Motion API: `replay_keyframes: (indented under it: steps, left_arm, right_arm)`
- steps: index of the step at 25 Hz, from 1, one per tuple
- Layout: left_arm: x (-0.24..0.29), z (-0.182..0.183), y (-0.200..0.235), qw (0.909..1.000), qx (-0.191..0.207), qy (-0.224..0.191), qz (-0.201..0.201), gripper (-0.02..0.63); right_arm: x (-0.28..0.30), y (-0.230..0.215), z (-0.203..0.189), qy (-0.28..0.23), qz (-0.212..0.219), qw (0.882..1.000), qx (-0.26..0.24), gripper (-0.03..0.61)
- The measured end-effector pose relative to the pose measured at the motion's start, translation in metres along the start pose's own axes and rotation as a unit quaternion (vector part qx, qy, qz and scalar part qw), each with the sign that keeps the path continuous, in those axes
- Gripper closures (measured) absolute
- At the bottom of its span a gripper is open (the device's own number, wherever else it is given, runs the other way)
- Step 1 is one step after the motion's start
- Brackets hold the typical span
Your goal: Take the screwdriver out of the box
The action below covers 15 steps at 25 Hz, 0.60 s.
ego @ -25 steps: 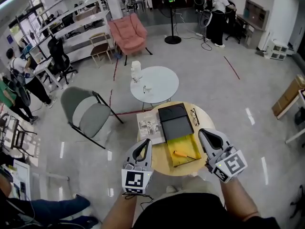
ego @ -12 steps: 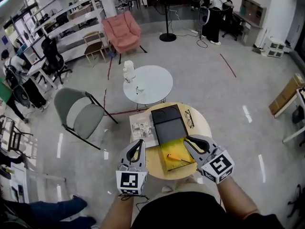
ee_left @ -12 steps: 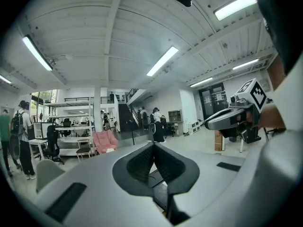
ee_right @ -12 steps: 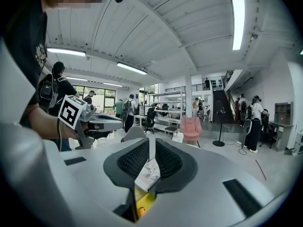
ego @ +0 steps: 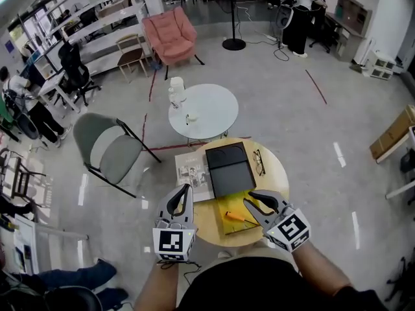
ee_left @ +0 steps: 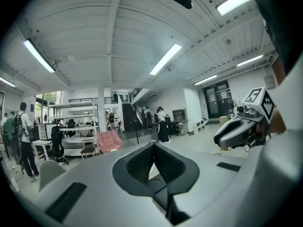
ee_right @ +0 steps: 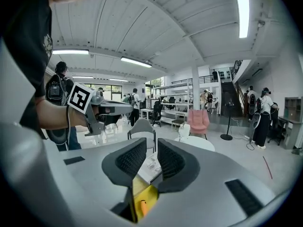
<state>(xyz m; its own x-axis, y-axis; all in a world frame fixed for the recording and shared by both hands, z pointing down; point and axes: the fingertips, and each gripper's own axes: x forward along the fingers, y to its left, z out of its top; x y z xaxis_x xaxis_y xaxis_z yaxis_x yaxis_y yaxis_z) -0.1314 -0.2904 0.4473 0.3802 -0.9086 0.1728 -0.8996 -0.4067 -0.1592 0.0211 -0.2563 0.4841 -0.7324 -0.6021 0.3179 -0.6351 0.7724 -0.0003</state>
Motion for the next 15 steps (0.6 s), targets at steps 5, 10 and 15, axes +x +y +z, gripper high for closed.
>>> replay_keyframes:
  steps: [5,10,15]
  left_arm:
    - [0.011,-0.001,0.008,1.0,-0.006,-0.001,0.008,0.6]
    - [0.016,-0.015,0.014,0.9997,-0.018,0.005,0.012,0.6]
    - [0.018,-0.023,0.012,0.9998,-0.017,0.008,0.009,0.6]
  right_arm:
    - [0.013,0.001,-0.025,0.03,0.014,0.999,0.012,0.469]
    - [0.024,-0.001,-0.044,0.054,0.018,0.998,0.023,0.468]
    - [0.034,-0.002,-0.061,0.062,0.021,0.998,0.023,0.462]
